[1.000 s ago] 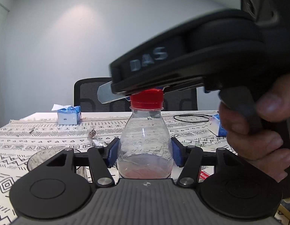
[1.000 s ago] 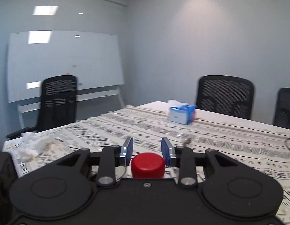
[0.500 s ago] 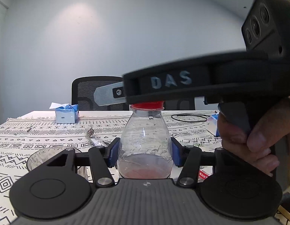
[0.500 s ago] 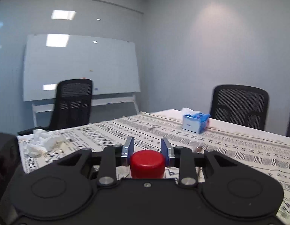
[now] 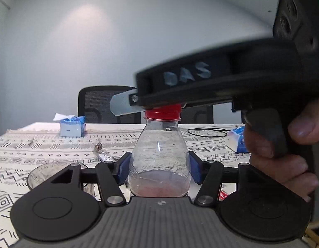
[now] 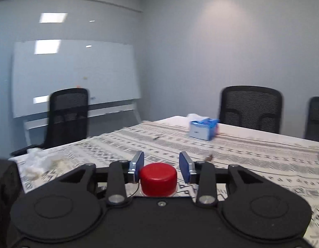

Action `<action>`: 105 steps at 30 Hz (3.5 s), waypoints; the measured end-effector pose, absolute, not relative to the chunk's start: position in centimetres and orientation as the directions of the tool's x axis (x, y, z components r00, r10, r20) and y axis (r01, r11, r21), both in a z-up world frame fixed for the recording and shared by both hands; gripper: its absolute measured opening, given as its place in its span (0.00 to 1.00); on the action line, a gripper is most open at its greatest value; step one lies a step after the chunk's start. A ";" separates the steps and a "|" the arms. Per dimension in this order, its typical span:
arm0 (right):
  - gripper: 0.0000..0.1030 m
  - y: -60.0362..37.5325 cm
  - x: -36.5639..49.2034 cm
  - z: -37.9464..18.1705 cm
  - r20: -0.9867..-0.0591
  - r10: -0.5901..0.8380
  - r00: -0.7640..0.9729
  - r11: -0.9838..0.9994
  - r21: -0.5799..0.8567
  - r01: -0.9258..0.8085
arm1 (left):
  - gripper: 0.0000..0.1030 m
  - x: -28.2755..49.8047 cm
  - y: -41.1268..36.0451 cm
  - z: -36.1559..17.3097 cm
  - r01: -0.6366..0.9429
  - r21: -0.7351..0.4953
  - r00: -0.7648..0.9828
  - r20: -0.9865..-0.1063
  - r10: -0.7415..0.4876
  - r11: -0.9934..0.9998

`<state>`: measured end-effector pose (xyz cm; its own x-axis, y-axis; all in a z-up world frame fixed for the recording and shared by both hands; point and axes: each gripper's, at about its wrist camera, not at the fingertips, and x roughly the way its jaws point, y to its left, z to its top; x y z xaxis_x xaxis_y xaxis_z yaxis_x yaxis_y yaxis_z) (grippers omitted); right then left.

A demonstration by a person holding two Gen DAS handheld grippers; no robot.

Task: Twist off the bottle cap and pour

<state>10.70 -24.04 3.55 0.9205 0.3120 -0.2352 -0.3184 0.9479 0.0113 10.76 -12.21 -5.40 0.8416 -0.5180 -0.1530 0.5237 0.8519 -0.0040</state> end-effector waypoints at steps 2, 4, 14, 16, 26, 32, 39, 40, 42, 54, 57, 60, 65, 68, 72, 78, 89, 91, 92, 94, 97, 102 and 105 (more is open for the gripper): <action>0.32 -23.5 10.7 3.6 -0.241 0.276 0.930 0.959 0.002 -0.284 | 0.53 10.6 -12.5 -5.5 0.511 0.004 0.851 -0.145 -0.505 0.860; 0.32 -23.2 10.9 3.6 -0.256 0.249 0.934 0.966 0.000 -0.257 | 0.53 10.6 -12.4 -5.5 0.510 -0.009 0.851 -0.144 -0.506 0.860; 0.33 -22.2 9.9 3.9 -0.299 0.115 0.947 0.993 0.001 -0.120 | 0.54 9.9 -13.1 -5.3 0.500 0.012 0.860 -0.124 -0.495 0.866; 0.33 -22.1 9.4 4.0 -0.300 0.097 0.949 0.995 0.006 -0.099 | 0.54 9.7 -13.3 -5.3 0.490 0.019 0.866 -0.122 -0.485 0.871; 0.26 -21.4 8.3 4.7 -0.282 0.098 0.954 0.994 -0.025 -0.109 | 0.54 10.2 -12.9 -5.1 0.469 -0.028 0.874 -0.133 -0.468 0.883; 0.32 -21.1 8.4 4.6 -0.287 0.101 0.953 0.993 -0.030 -0.115 | 0.54 10.0 -12.9 -5.1 0.465 -0.025 0.876 -0.133 -0.464 0.885; 0.31 -21.7 8.4 3.8 -0.278 0.122 0.953 0.992 0.007 -0.125 | 0.53 10.3 -12.8 -5.2 0.469 -0.033 0.873 -0.136 -0.469 0.883; 0.31 -21.6 8.4 3.7 -0.272 0.128 0.954 0.991 -0.010 -0.136 | 0.52 10.3 -12.6 -5.2 0.471 -0.039 0.871 -0.137 -0.472 0.881; 0.31 -21.8 8.3 3.6 -0.263 0.146 0.954 0.987 -0.022 -0.157 | 0.51 10.4 -12.5 -5.2 0.476 -0.041 0.868 -0.138 -0.476 0.879; 0.30 -25.1 9.3 3.7 -0.250 0.367 0.896 0.915 -0.075 -0.395 | 0.49 11.1 -12.3 -5.3 0.502 -0.051 0.852 -0.141 -0.504 0.864; 0.30 -26.4 9.7 3.7 -0.243 0.445 0.862 0.880 -0.062 -0.472 | 0.49 11.1 -12.2 -5.4 0.506 -0.054 0.849 -0.143 -0.509 0.861; 0.30 -27.6 10.3 3.7 -0.234 0.521 0.821 0.838 -0.046 -0.544 | 0.49 11.1 -12.1 -5.3 0.513 -0.061 0.844 -0.147 -0.516 0.856; 0.30 -29.4 11.5 3.4 -0.206 0.646 0.735 0.746 -0.033 -0.665 | 0.49 11.4 -11.8 -5.4 0.526 -0.067 0.835 -0.149 -0.529 0.848; 0.31 -30.1 11.8 3.3 -0.191 0.682 0.706 0.717 -0.013 -0.697 | 0.49 11.5 -11.8 -5.4 0.529 -0.068 0.833 -0.150 -0.533 0.846; 0.33 -28.5 10.6 3.9 -0.223 0.578 0.785 0.807 0.017 -0.590 | 0.50 11.3 -11.9 -5.4 0.527 -0.063 0.835 -0.148 -0.530 0.848; 0.35 -25.1 8.4 4.0 -0.250 0.334 0.909 0.941 0.024 -0.339 | 0.54 11.0 -12.5 -5.3 0.503 -0.045 0.851 -0.150 -0.504 0.863; 0.31 -24.7 9.1 3.3 -0.249 0.306 0.919 0.950 0.008 -0.314 | 0.53 11.1 -12.3 -5.3 0.508 -0.042 0.848 -0.148 -0.508 0.860; 0.31 -25.7 9.5 3.2 -0.244 0.365 0.898 0.927 0.013 -0.374 | 0.52 11.1 -12.2 -5.3 0.515 -0.043 0.844 -0.148 -0.515 0.856; 0.31 -26.2 9.7 3.1 -0.242 0.392 0.888 0.917 0.019 -0.400 | 0.52 11.1 -12.2 -5.3 0.519 -0.044 0.842 -0.149 -0.519 0.854; 0.31 -27.1 10.1 3.0 -0.236 0.452 0.861 0.887 0.011 -0.462 | 0.52 11.2 -12.2 -5.3 0.524 -0.048 0.838 -0.151 -0.525 0.850; 0.31 -27.9 10.9 2.9 -0.226 0.527 0.819 0.842 0.006 -0.540 | 0.52 11.3 -12.0 -5.2 0.530 -0.062 0.832 -0.155 -0.533 0.846; 0.31 -30.3 11.8 2.4 -0.192 0.665 0.722 0.737 0.011 -0.676 | 0.52 11.2 -12.0 -5.2 0.541 -0.061 0.825 -0.156 -0.544 0.839; 0.33 -29.6 11.3 3.0 -0.218 0.619 0.754 0.778 0.039 -0.627 | 0.52 11.1 -12.2 -5.3 0.539 -0.054 0.827 -0.152 -0.541 0.840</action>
